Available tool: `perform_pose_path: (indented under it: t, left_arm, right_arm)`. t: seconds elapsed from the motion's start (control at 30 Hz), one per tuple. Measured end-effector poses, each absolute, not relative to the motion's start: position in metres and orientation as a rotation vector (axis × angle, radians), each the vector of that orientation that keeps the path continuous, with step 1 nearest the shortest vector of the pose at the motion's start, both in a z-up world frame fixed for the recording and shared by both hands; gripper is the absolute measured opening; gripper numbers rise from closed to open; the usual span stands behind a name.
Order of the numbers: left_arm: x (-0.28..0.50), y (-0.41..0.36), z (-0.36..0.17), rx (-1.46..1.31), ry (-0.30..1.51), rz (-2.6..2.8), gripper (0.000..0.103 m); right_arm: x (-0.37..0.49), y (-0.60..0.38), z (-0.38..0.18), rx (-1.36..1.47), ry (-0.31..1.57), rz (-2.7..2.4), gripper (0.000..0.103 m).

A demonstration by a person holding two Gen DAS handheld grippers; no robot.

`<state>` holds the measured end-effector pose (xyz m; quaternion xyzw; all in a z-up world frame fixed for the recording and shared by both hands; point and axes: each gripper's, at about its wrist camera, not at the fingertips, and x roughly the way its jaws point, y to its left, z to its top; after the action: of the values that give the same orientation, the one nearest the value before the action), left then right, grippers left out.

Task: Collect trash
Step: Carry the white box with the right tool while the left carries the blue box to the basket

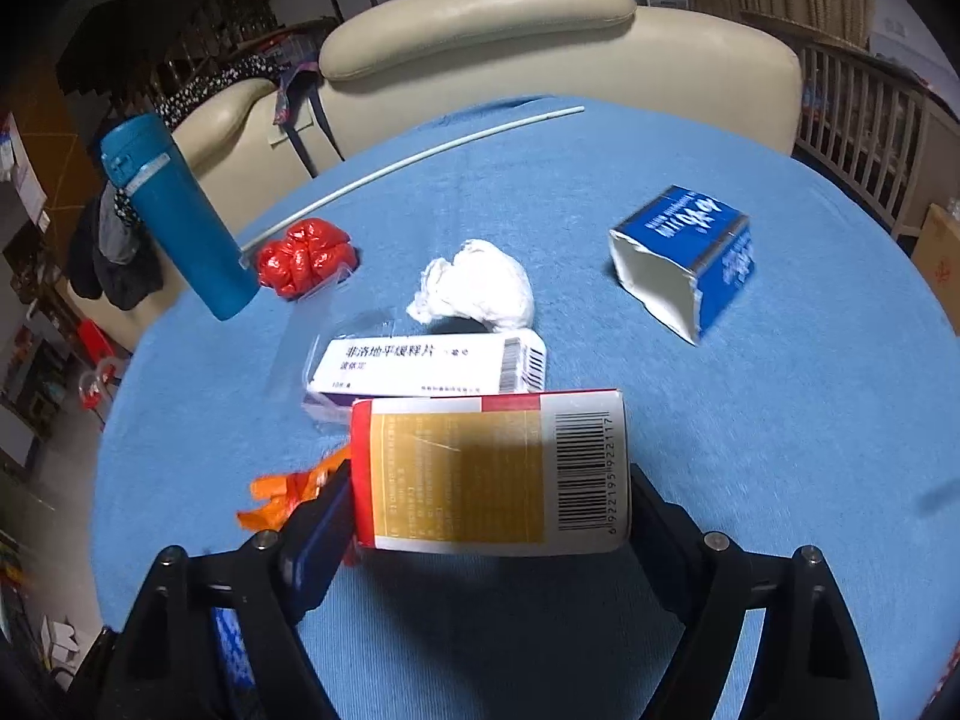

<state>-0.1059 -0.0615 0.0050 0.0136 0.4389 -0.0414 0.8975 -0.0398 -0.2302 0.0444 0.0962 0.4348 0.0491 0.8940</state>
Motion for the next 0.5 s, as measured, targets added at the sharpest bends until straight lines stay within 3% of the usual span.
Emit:
perform_pose_path:
  t: [0.5]
  left_arm:
    - [-0.105,-0.062,0.005,0.032,0.911,-0.071,0.079]
  right_arm:
    - [-0.141,-0.276,0.058,0.313,0.840,0.055,0.085]
